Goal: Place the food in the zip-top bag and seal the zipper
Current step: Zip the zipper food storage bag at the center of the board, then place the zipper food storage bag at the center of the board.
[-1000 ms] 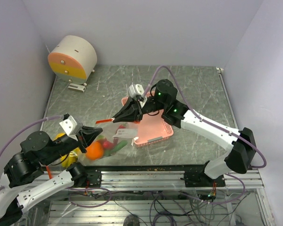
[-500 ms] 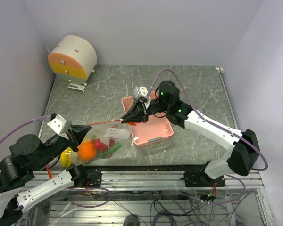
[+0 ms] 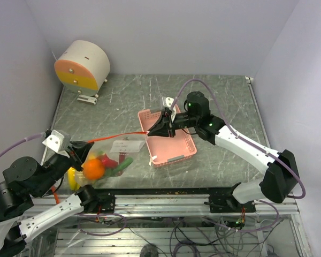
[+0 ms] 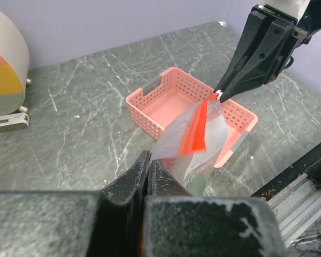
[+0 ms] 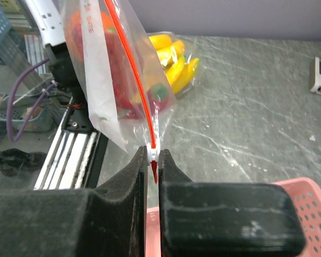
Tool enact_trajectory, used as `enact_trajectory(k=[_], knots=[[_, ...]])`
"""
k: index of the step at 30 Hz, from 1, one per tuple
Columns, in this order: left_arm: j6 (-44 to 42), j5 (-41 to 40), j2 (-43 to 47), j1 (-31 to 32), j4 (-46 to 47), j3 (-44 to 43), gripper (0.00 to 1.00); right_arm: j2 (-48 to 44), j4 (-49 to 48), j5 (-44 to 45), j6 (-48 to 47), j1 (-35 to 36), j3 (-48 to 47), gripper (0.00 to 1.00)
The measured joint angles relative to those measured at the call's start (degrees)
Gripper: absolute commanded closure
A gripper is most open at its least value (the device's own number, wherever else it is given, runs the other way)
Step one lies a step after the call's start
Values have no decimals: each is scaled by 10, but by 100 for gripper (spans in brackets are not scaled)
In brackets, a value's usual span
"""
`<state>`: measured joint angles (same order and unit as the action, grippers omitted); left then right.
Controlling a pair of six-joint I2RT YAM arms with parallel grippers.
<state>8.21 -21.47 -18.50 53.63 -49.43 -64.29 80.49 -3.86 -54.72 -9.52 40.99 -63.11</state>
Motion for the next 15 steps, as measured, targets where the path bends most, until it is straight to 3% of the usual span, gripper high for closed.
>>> enact_trajectory(k=[3,4,7,8,9,15], knots=[[1,-7,1,0,-1,0,93,0,17,8,-8,-10,0,100],[2,-8,1,0,-1,0,93,0,21,8,-9,-13,0,91],[5,-9,0,0,2,2,93,0,20,11,-4,-14,0,38],[7,-13,0,0,5,3,93,0,21,16,2,-15,0,9],[10,-20,0,0,10,5,93,0,20,23,9,-17,0,1],[39,-86,-30,0,75,46,93,1,0,111,87,-24,0,0]])
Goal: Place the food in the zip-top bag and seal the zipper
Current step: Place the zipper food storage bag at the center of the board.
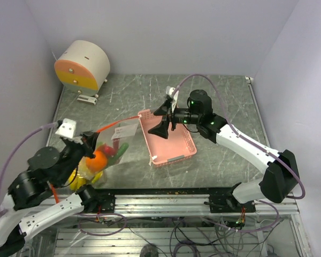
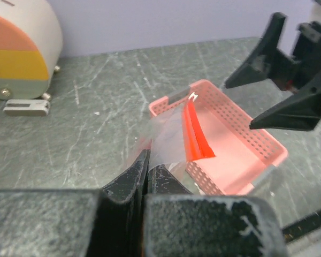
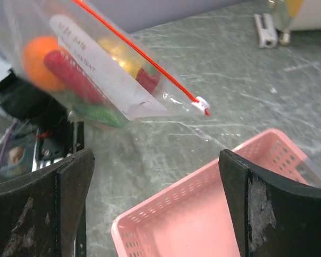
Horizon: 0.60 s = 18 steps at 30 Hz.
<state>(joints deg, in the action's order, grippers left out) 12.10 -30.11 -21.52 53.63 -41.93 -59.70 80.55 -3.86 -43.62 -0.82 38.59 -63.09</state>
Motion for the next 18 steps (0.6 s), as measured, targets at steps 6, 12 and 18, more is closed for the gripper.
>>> enact_trajectory(k=[6,12,18], knots=[[-1,-116,-63,0,149,86,93,-7,-19,129,80,-3,13,0],[-29,-239,-96,0,351,207,74,-32,-47,202,132,-3,90,0],[15,-289,-188,0,340,202,1,-34,-36,256,166,-3,113,0]])
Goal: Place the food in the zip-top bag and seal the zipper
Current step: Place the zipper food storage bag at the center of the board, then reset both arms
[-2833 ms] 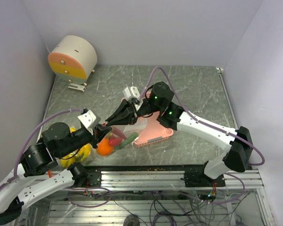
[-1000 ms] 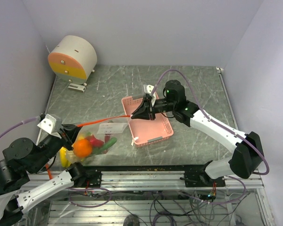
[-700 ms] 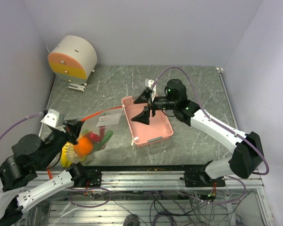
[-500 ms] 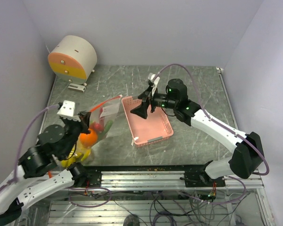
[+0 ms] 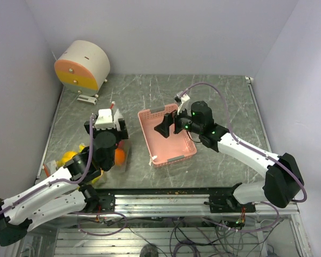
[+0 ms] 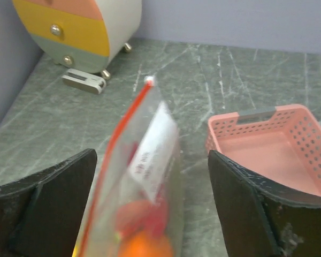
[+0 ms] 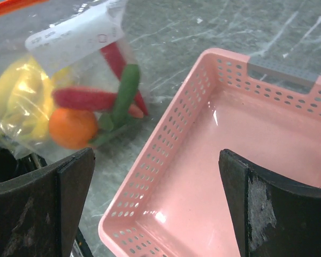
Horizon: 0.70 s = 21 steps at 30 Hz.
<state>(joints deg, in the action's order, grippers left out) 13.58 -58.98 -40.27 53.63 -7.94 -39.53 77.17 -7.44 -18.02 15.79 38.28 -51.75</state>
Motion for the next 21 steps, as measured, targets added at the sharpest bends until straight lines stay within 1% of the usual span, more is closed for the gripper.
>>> enact_trajectory(k=[3,7,14,17,21], knots=[[25,18,-27,0,-47,-31,1,0,12,25,15,0,0,0],[53,62,-23,0,-106,-67,1,0,24,56,35,0,0,0],[83,122,55,0,-180,-69,1,-2,41,107,52,0,7,0],[85,130,92,0,-200,-66,1,-6,52,130,52,0,18,0],[86,132,117,0,-217,-52,1,-19,58,155,52,0,31,0]])
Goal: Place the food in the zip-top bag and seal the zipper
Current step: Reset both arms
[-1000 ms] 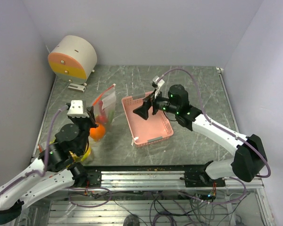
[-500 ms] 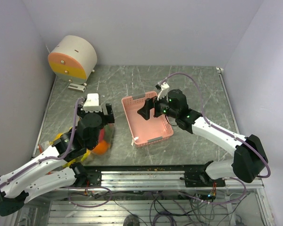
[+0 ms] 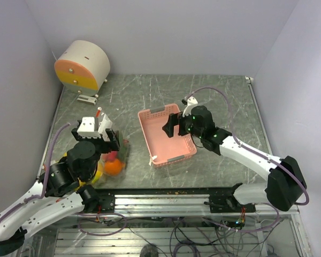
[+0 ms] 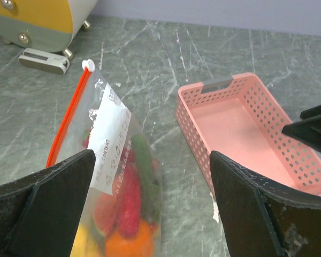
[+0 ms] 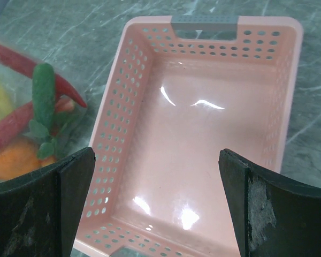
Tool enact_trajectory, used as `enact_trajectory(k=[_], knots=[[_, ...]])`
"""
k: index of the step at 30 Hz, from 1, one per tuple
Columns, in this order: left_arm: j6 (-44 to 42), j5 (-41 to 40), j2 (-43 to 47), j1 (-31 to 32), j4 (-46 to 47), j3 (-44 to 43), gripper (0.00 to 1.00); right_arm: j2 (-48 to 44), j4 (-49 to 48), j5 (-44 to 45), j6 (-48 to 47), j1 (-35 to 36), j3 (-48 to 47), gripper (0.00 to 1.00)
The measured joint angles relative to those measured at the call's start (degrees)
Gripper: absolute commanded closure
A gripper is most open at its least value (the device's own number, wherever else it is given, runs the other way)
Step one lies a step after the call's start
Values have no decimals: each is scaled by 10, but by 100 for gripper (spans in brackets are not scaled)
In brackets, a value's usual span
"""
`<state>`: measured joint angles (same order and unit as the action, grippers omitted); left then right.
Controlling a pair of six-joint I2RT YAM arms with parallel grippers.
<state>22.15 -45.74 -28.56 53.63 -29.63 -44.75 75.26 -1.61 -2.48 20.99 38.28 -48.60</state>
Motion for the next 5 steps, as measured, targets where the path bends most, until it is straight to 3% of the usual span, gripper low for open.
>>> enact_trajectory(k=[5], knots=[[2,10,-5,0,-7,14,1,-15,13,35,-2,0,1,0]])
